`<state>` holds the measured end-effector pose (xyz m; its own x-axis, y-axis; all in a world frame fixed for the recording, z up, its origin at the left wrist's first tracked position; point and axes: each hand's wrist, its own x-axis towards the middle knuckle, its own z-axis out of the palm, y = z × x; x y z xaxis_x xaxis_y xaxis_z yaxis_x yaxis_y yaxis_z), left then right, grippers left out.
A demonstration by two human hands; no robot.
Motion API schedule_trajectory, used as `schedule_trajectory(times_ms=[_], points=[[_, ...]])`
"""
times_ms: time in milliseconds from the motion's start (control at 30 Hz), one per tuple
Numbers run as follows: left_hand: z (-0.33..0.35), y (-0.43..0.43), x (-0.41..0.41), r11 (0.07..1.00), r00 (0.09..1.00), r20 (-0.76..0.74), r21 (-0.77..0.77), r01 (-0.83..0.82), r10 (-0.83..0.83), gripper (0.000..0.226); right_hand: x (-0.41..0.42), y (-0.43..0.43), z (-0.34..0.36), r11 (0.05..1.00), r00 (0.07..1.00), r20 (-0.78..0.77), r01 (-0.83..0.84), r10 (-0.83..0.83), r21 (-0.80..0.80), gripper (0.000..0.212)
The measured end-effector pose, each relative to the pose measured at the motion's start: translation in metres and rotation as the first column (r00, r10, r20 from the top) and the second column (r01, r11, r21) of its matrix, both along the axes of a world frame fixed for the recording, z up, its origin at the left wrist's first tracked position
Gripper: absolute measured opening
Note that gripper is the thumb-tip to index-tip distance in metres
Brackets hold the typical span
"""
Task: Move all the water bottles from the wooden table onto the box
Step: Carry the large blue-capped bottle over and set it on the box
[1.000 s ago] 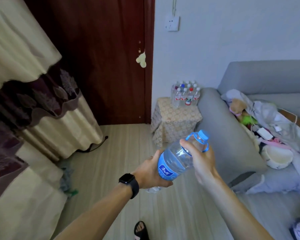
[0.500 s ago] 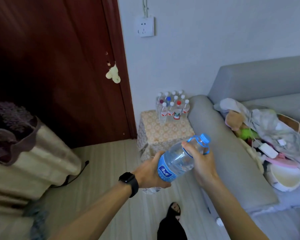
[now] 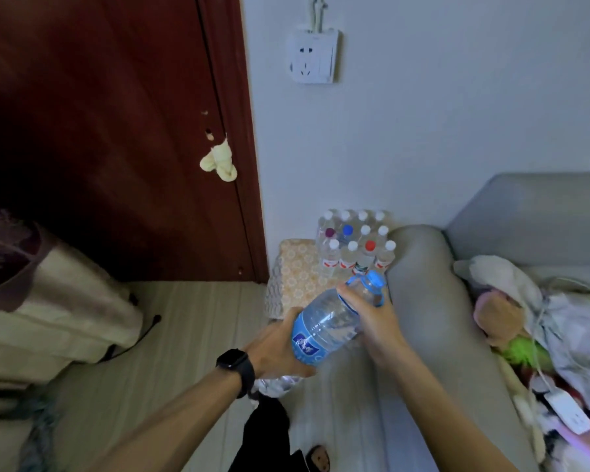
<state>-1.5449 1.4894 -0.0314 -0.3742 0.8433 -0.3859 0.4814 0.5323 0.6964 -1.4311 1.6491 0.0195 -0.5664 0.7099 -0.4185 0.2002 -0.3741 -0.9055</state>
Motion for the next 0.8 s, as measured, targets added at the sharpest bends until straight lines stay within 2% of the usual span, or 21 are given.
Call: schedule_trajectory(times_ms=[67, 200, 267, 367, 433, 467, 533, 633, 700, 800], points=[[-0.014, 0.018, -0.03, 1.0, 0.999, 0.045, 0.018, -0.006, 0.005, 0.096, -0.028, 0.015, -0.002, 0.999, 1.0, 0.002, -0.009, 0.009, 0.044, 0.008], [-0.03, 0.051, -0.088, 0.998, 0.996, 0.087, 0.051, -0.031, 0.026, 0.095, -0.08, 0.044, -0.003, 0.997, 1.0, 0.019, -0.02, 0.019, 0.072, 0.01], [-0.036, 0.068, -0.113, 0.998, 0.996, 0.087, 0.064, -0.019, 0.013, 0.094, -0.104, 0.065, -0.006, 0.999, 0.998, 0.037, -0.049, 0.049, 0.007, 0.013], [-0.037, 0.097, -0.15, 0.998, 0.997, 0.081, 0.05, -0.021, 0.017, 0.092, -0.138, 0.102, -0.002, 0.962, 0.972, 0.12, -0.174, 0.202, -0.21, 0.029], [-0.04, 0.112, -0.169, 0.999, 0.995, 0.097, 0.037, -0.015, 0.011, 0.095, -0.15, 0.117, -0.005, 0.946, 0.961, 0.14, -0.196, 0.237, -0.257, 0.029], [-0.042, 0.118, -0.177, 1.0, 0.996, 0.088, 0.029, -0.002, -0.001, 0.097, -0.157, 0.123, -0.008, 0.95, 0.963, 0.129, -0.201, 0.236, -0.239, 0.027], [-0.048, 0.131, -0.195, 1.0, 0.997, 0.08, 0.008, 0.014, -0.015, 0.101, -0.175, 0.127, -0.013, 0.97, 0.971, 0.123, -0.185, 0.206, -0.158, 0.009], [-0.067, 0.151, -0.225, 0.999, 0.996, 0.082, -0.008, -0.031, 0.031, 0.109, -0.199, 0.133, -0.029, 0.985, 0.977, 0.149, -0.163, 0.152, 0.062, 0.002], [-0.081, 0.161, -0.238, 0.995, 0.987, 0.128, -0.032, -0.097, 0.1, 0.105, -0.219, 0.135, -0.048, 0.965, 0.97, 0.187, -0.191, 0.157, 0.178, 0.013], [-0.095, 0.177, -0.26, 0.992, 0.986, 0.123, -0.069, -0.104, 0.112, 0.08, -0.25, 0.145, -0.087, 0.966, 0.957, 0.271, -0.164, 0.106, 0.2, 0.025]])
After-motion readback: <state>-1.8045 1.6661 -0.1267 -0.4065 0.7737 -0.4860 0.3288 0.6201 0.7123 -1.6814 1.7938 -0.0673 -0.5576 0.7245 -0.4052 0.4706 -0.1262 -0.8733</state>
